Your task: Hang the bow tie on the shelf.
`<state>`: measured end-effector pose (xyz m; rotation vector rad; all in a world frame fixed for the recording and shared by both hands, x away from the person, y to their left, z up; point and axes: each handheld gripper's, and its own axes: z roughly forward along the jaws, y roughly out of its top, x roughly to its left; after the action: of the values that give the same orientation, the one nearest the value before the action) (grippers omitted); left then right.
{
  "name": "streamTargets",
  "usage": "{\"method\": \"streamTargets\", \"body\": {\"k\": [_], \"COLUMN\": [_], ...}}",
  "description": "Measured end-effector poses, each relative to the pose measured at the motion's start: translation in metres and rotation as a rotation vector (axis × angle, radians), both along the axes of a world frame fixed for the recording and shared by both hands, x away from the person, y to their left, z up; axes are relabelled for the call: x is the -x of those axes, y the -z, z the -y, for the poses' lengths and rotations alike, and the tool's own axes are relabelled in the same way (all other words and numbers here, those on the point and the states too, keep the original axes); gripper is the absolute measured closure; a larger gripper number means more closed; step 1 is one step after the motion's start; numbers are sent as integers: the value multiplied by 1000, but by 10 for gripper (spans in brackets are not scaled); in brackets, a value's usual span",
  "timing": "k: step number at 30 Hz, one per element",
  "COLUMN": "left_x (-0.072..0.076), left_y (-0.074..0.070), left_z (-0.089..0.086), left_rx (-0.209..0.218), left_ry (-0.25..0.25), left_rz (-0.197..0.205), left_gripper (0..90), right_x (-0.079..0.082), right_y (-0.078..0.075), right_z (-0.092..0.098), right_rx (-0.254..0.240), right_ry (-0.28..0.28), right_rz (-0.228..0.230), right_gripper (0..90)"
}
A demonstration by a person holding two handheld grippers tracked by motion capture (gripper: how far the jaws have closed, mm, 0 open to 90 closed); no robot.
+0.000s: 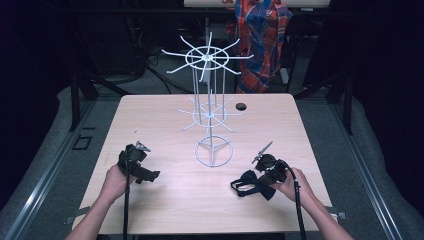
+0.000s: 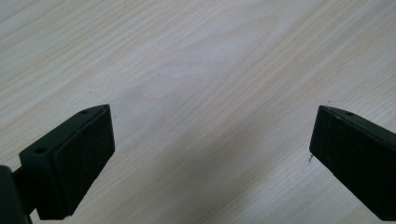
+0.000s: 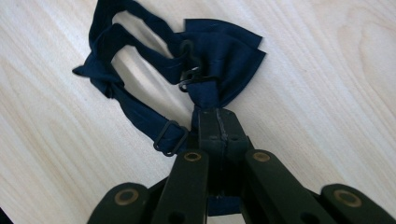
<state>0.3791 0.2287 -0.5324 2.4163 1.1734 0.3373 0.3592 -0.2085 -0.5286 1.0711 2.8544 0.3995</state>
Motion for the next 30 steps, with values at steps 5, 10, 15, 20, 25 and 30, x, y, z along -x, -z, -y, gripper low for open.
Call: {"method": "streamTargets", "body": {"k": [5,10,15,20,25,30], "left_x": [0,0,0,0,0,0], "left_y": [0,0,0,0,0,1], "left_z": [0,0,0,1,1,0], "left_rx": [-1,-2,-2,-2,-3,-3], "left_ry": [2,3,3,3,3,5], "left_rz": [0,0,-2,-1,-2,-3], "left_gripper": [1,1,1,1,1,1], "right_x": [0,-2,-2,-2,-1,-1], "right_y": [2,-2,-3,4,11,14], "right_z": [0,3,2,-2,-9,-11], "right_rx": [-11,-34,-78,-83,13,7], "right_ry": [4,15,30,28,8,27], "right_rz": [-3,-8,-20,-81,-69,-77], "right_gripper": [869,714,589,506,617,710]}}
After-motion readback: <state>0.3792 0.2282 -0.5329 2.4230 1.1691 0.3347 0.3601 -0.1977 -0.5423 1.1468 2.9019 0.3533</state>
